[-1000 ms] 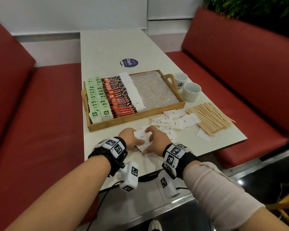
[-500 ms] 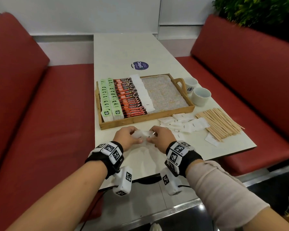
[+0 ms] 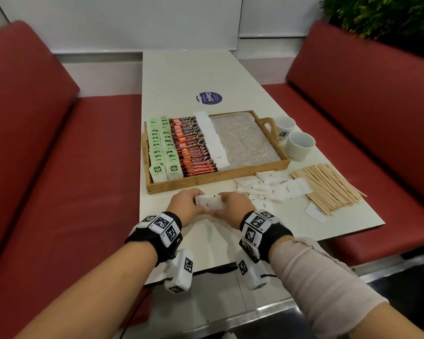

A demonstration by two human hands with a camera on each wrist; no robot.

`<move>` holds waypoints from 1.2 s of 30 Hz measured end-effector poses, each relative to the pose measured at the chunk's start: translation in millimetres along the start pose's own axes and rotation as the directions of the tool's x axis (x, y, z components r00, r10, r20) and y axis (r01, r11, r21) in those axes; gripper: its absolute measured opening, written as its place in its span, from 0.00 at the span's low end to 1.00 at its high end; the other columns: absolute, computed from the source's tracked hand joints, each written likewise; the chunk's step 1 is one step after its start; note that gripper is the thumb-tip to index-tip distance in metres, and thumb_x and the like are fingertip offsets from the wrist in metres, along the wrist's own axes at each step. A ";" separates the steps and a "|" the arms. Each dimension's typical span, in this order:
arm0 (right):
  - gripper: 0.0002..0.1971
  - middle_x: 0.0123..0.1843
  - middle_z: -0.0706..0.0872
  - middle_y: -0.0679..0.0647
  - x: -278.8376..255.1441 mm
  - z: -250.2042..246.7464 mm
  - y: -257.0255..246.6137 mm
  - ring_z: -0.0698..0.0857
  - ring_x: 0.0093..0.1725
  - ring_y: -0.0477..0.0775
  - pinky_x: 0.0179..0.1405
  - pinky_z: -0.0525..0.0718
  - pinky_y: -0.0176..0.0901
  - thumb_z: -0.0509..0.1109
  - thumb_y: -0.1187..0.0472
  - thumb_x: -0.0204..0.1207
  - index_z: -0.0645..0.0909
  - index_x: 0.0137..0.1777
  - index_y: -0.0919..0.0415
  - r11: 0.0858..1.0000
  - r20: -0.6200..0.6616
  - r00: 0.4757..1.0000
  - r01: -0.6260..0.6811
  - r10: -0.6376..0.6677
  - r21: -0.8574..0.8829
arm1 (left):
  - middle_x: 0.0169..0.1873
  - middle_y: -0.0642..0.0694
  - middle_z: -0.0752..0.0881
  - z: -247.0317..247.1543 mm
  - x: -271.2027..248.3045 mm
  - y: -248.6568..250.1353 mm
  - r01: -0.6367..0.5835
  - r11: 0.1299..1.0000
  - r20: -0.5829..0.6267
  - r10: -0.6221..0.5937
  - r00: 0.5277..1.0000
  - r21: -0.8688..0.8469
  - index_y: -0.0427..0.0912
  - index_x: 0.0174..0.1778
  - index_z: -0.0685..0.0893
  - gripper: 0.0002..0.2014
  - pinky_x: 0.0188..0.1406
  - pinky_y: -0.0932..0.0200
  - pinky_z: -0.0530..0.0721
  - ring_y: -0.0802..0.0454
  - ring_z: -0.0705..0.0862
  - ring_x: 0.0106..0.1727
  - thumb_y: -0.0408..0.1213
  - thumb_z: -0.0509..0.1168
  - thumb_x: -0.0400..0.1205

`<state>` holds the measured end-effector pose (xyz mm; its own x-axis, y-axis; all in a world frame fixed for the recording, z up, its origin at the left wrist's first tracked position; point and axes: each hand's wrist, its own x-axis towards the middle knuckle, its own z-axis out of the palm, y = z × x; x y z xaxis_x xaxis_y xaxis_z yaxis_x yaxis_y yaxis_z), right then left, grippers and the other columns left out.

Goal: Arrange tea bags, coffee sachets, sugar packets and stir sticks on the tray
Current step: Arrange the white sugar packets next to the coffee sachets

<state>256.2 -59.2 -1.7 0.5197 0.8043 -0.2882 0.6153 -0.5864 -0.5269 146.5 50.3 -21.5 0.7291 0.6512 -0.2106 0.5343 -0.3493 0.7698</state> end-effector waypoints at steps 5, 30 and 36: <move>0.12 0.39 0.87 0.54 11.1 -28.0 -6.9 0.84 0.31 0.53 0.32 0.84 0.42 0.72 0.51 0.75 0.83 0.54 0.56 0.943 -0.089 0.996 0.045 -0.016 0.331 | 0.52 0.45 0.88 -9.4 11.3 20.8 0.049 0.870 -0.058 -0.089 0.994 -0.491 0.44 0.57 0.81 0.12 0.44 0.60 0.83 0.51 0.86 0.51 0.40 0.70 0.79; 0.05 0.34 0.83 0.47 96.1 -92.6 14.2 0.80 0.32 0.43 0.33 0.75 0.31 0.76 0.61 0.73 0.83 0.45 0.59 0.890 -0.057 0.992 0.128 -0.115 0.438 | 0.49 0.48 0.89 -3.1 61.3 74.7 0.157 0.572 0.073 -0.166 0.983 -0.805 0.49 0.61 0.81 0.12 0.33 0.59 0.89 0.53 0.89 0.43 0.34 0.65 0.83; 0.09 0.31 0.82 0.50 102.9 -97.7 18.7 0.80 0.25 0.48 0.26 0.80 0.37 0.71 0.62 0.77 0.78 0.37 0.56 0.874 -0.133 0.991 0.070 -0.006 0.482 | 0.55 0.47 0.88 -2.1 77.0 76.4 0.103 0.525 -0.065 -0.291 0.955 -0.845 0.44 0.63 0.81 0.13 0.28 0.60 0.88 0.50 0.88 0.48 0.32 0.65 0.83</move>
<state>379.1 3.1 37.0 0.5898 0.7881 -0.1761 0.2885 -0.4093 -0.8656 242.6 75.2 22.3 0.5129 0.7667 -0.3861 -0.0055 0.4527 0.8916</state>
